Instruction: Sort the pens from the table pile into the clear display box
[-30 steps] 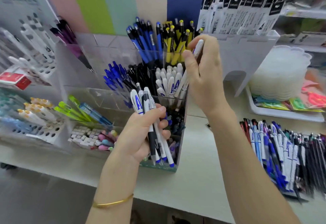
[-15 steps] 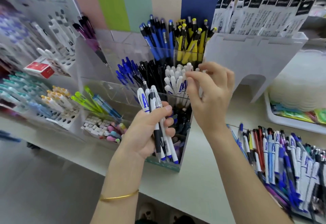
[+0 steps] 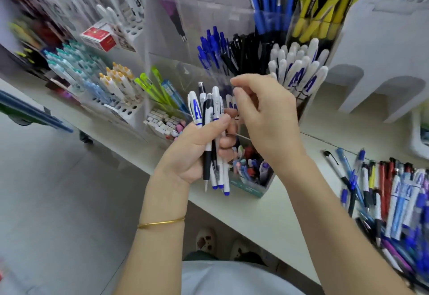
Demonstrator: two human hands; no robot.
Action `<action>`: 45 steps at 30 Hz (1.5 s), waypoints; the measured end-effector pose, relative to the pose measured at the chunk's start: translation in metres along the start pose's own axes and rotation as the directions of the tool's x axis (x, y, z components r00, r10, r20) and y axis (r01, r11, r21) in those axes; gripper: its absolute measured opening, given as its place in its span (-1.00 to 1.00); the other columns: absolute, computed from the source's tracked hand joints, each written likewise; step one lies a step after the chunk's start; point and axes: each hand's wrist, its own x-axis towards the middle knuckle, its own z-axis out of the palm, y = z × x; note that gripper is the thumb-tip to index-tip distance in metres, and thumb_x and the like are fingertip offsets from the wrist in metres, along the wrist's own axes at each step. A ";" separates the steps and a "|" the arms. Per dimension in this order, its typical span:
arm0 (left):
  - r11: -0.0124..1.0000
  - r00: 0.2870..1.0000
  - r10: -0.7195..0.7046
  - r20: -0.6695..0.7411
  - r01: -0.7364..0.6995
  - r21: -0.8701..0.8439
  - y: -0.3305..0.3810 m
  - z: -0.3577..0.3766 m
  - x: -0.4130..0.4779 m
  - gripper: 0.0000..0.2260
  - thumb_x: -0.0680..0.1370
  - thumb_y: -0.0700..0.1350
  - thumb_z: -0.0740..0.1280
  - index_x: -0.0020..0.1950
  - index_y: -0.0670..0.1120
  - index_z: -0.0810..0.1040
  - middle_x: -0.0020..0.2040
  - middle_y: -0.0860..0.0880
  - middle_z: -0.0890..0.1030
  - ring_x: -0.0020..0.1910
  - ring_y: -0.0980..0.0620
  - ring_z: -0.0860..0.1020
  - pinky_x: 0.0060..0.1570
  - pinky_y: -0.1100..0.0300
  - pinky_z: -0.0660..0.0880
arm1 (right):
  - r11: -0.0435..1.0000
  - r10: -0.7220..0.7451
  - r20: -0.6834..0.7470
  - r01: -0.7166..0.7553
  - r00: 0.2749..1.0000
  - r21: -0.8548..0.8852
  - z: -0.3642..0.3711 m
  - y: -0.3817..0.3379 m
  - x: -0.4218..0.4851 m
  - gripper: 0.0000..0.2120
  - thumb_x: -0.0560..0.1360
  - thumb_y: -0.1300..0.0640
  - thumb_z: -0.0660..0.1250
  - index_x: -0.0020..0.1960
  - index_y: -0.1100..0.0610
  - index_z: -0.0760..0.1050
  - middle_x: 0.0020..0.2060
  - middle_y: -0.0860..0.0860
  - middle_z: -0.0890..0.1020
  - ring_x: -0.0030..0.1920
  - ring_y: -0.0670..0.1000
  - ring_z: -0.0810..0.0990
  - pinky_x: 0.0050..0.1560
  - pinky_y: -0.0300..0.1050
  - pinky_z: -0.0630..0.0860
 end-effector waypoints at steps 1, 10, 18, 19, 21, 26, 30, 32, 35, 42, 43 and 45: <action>1.000 1.000 -0.008 0.004 0.008 0.003 0.001 -0.004 -0.003 -0.86 0.49 -0.19 0.23 0.01 -0.14 0.52 -0.32 -0.01 0.49 -0.48 0.17 0.41 -0.55 0.37 0.35 | 0.993 0.100 0.097 -0.106 0.990 0.059 0.001 -0.004 0.002 -0.83 0.57 0.20 0.23 0.02 0.25 0.57 -0.18 0.09 0.62 -0.17 0.08 0.61 -0.09 0.07 0.55; 1.000 1.000 -0.013 0.024 0.014 -0.019 0.012 -0.042 -0.035 -0.74 0.42 -0.25 0.34 0.08 -0.21 0.41 -0.19 -0.09 0.57 -0.43 0.16 0.44 -0.48 0.36 0.40 | 0.839 0.261 0.571 -0.475 0.779 0.264 0.037 -0.015 0.008 -0.86 0.55 0.20 0.31 -0.04 0.29 0.58 -0.37 0.06 0.56 -0.47 -0.06 0.45 -0.47 -0.23 0.42; 0.999 0.988 -0.018 -0.151 0.013 -0.037 0.043 -0.075 -0.035 -0.79 0.50 -0.13 0.36 0.06 -0.23 0.55 -0.14 -0.16 0.61 -0.32 0.02 0.64 -0.46 0.28 0.50 | 0.719 0.410 0.477 -0.598 0.777 0.356 0.088 -0.030 0.014 -0.87 0.59 0.18 0.27 -0.02 0.26 0.52 -0.33 0.07 0.60 -0.38 0.08 0.61 -0.26 0.27 0.56; 1.000 0.988 -0.026 -0.149 0.023 -0.019 0.050 -0.078 -0.034 -0.76 0.45 -0.10 0.34 0.03 -0.22 0.57 -0.18 -0.14 0.63 -0.33 0.02 0.64 -0.48 0.29 0.50 | 0.706 0.425 0.457 -0.602 0.782 0.374 0.094 -0.033 0.016 -0.87 0.59 0.18 0.26 -0.02 0.24 0.51 -0.36 0.03 0.60 -0.41 0.05 0.61 -0.33 0.12 0.56; 0.999 0.991 -0.029 -0.134 0.033 0.029 0.062 -0.087 -0.031 -0.76 0.42 -0.09 0.32 0.00 -0.21 0.56 -0.23 -0.13 0.63 -0.37 0.03 0.62 -0.52 0.30 0.46 | 0.663 0.448 0.465 -0.633 0.764 0.400 0.105 -0.039 0.021 -0.87 0.60 0.15 0.25 -0.01 0.22 0.48 -0.40 0.04 0.57 -0.51 0.04 0.53 -0.51 -0.13 0.47; 0.991 0.997 -0.069 -0.029 0.072 0.109 0.090 -0.113 -0.022 -0.77 0.52 -0.04 0.33 -0.01 -0.19 0.60 -0.27 -0.13 0.64 -0.38 0.02 0.60 -0.54 0.29 0.47 | 0.648 0.489 0.448 -0.656 0.748 0.387 0.130 -0.047 0.029 -0.86 0.57 0.12 0.30 -0.03 0.20 0.47 -0.44 0.06 0.54 -0.56 0.05 0.42 -0.55 -0.21 0.39; 0.977 0.985 -0.166 0.049 0.158 0.140 0.107 -0.131 -0.019 -0.72 0.41 -0.03 0.26 -0.13 -0.18 0.69 -0.13 -0.16 0.69 -0.21 -0.04 0.70 -0.37 0.16 0.62 | 0.693 0.545 0.227 -0.586 0.807 0.420 0.139 -0.043 0.037 -0.75 0.60 0.14 0.24 -0.25 0.14 0.39 -0.53 -0.08 0.43 -0.52 -0.06 0.32 -0.53 -0.21 0.29; 0.975 0.980 -0.191 0.050 0.184 0.128 0.110 -0.137 -0.017 -0.75 0.42 -0.06 0.28 -0.11 -0.23 0.57 -0.09 -0.21 0.65 -0.18 -0.10 0.69 -0.29 0.07 0.65 | 0.683 0.558 0.207 -0.587 0.803 0.435 0.138 -0.044 0.039 -0.71 0.61 0.16 0.22 -0.28 0.14 0.33 -0.55 -0.09 0.35 -0.51 -0.09 0.20 -0.50 -0.23 0.16; 0.965 0.979 -0.202 0.003 0.198 0.170 0.112 -0.139 -0.014 -0.80 0.51 -0.09 0.28 -0.19 -0.23 0.49 -0.27 -0.16 0.60 -0.36 -0.06 0.65 -0.32 0.06 0.64 | 0.649 0.568 0.255 -0.616 0.783 0.445 0.138 -0.048 0.039 -0.73 0.59 0.13 0.26 -0.28 0.16 0.37 -0.52 -0.06 0.32 -0.47 -0.05 0.25 -0.42 -0.17 0.26; 0.946 0.984 -0.170 -0.054 0.178 0.269 0.104 -0.139 -0.004 -0.84 0.63 -0.09 0.22 -0.09 -0.15 0.41 -0.50 0.04 0.26 -0.60 0.17 0.23 -0.62 0.34 0.23 | 0.420 0.710 0.262 -0.691 0.654 0.588 0.142 -0.051 0.037 -0.83 0.63 0.19 0.15 -0.15 0.16 0.28 -0.36 0.04 0.42 -0.41 -0.03 0.56 -0.08 0.11 0.60; 0.944 0.986 -0.158 -0.057 0.168 0.285 0.104 -0.139 -0.004 -0.85 0.62 -0.11 0.23 -0.12 -0.12 0.39 -0.47 0.04 0.23 -0.59 0.17 0.20 -0.61 0.35 0.20 | 0.394 0.734 0.248 -0.693 0.633 0.604 0.141 -0.049 0.037 -0.84 0.62 0.21 0.12 -0.14 0.15 0.26 -0.38 0.05 0.42 -0.46 -0.01 0.55 -0.15 0.12 0.60; 0.938 0.990 -0.128 -0.055 0.139 0.319 0.103 -0.137 -0.004 -0.82 0.61 -0.20 0.24 -0.17 -0.08 0.33 -0.45 0.02 0.25 -0.56 0.15 0.21 -0.59 0.34 0.19 | 0.377 0.734 0.260 -0.694 0.628 0.613 0.139 -0.049 0.037 -0.85 0.59 0.26 0.09 -0.15 0.14 0.24 -0.35 0.07 0.35 -0.54 -0.03 0.39 -0.49 -0.11 0.48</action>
